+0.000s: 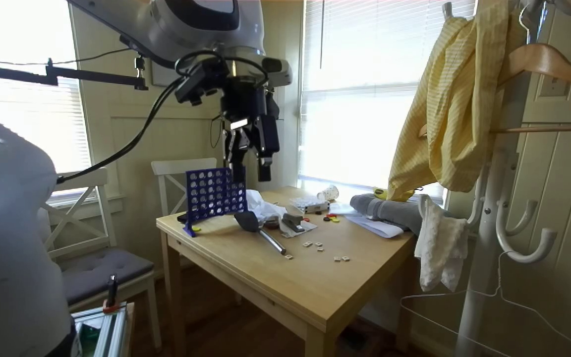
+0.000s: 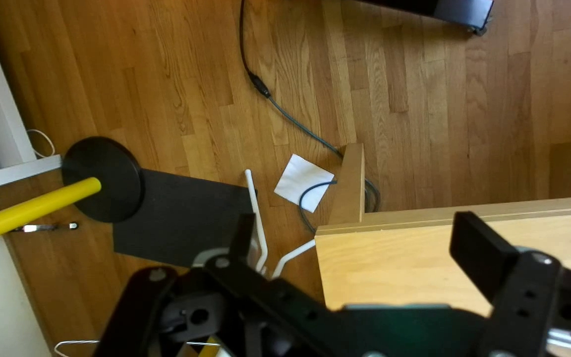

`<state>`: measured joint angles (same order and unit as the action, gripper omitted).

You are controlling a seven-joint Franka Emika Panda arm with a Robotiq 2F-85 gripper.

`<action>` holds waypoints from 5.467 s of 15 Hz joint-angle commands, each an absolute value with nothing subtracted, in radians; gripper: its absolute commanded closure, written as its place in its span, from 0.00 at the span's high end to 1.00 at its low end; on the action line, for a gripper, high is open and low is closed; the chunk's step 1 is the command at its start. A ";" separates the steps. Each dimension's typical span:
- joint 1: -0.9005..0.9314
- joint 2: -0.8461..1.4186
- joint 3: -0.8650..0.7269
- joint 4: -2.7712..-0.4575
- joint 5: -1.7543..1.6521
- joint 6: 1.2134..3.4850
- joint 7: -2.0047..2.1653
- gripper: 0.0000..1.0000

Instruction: Move the brown hanger to the hook at the back.

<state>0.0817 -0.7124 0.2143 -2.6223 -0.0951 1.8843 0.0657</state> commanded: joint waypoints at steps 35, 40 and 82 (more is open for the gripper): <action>0.023 -0.674 -0.271 -2.258 -0.133 2.163 -0.407 1.00; -0.015 -0.539 -0.294 -2.083 -0.084 2.175 -0.326 1.00; -0.127 -0.157 -0.538 -1.486 0.303 1.677 -0.964 1.00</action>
